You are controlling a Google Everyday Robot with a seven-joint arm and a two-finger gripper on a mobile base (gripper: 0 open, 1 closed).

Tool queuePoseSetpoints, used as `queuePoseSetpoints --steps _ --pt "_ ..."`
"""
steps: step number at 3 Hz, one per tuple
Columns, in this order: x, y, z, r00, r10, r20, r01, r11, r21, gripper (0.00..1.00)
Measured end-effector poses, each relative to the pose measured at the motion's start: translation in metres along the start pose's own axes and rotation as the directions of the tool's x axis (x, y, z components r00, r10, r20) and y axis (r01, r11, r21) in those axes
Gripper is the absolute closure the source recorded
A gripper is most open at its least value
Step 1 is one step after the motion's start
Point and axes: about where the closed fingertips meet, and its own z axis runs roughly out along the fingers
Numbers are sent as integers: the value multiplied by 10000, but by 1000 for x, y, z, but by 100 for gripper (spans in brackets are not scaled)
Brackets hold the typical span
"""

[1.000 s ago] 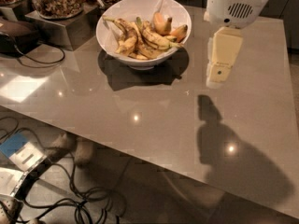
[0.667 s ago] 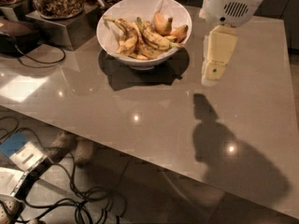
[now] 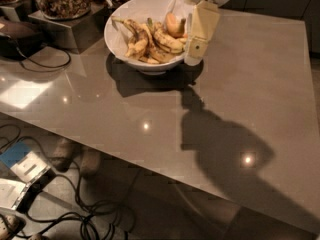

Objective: Pick banana from white bowl

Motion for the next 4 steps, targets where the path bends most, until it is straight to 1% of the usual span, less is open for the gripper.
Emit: queuePoseSetpoints --steps 1,2,3,4 --pt "-10 -12 -8 9994 -59 345 42 9988 498 0" --pt "-24 -21 -1 9972 284 693 -306 9991 309 0" --pt "-49 -45 -4 9908 894 1012 -932 9951 335 0" --pt "-68 -67 -3 9806 1460 1305 -1525 9874 414 18"
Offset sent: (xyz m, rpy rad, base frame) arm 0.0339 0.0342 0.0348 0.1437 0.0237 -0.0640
